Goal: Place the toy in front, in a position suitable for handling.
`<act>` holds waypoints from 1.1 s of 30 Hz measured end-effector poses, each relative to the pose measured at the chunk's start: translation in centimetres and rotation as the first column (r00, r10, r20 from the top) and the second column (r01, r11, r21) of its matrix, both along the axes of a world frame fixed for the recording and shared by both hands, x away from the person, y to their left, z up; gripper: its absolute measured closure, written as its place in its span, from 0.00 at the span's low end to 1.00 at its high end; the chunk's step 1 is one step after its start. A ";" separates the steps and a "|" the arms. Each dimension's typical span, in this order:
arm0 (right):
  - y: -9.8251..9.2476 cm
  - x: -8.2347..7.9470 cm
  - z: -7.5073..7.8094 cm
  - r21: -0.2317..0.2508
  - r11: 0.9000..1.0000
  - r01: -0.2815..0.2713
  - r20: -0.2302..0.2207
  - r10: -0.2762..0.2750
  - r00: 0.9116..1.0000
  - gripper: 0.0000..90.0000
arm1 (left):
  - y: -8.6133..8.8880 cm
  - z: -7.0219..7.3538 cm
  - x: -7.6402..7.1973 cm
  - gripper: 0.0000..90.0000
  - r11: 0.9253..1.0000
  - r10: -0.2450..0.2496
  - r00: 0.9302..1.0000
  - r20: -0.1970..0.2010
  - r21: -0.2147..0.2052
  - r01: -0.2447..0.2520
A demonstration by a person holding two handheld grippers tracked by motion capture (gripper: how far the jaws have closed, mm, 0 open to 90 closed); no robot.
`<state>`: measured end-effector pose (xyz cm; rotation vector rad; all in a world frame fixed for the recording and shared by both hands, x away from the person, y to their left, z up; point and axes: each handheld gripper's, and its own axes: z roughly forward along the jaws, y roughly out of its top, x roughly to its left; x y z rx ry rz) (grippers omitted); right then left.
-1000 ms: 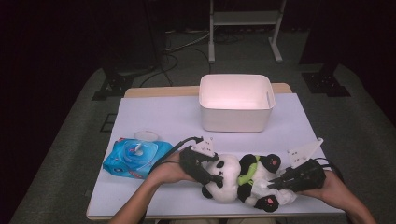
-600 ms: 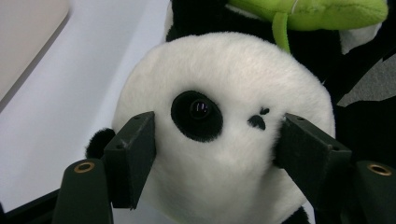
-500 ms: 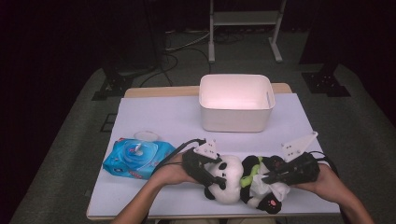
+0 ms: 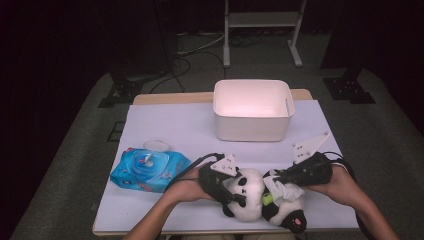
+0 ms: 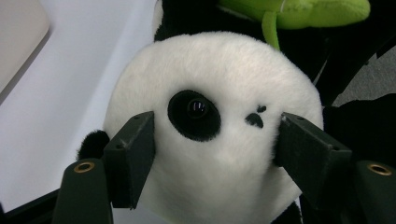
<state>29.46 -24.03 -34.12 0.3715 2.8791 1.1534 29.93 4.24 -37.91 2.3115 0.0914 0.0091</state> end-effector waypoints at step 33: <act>2.5 0.7 -0.2 -0.029 0.999 -0.045 -0.059 0.043 0.997 0.95 | -0.6 -0.9 0.1 0.30 1.000 0.013 1.000 -0.015 -0.023 -0.013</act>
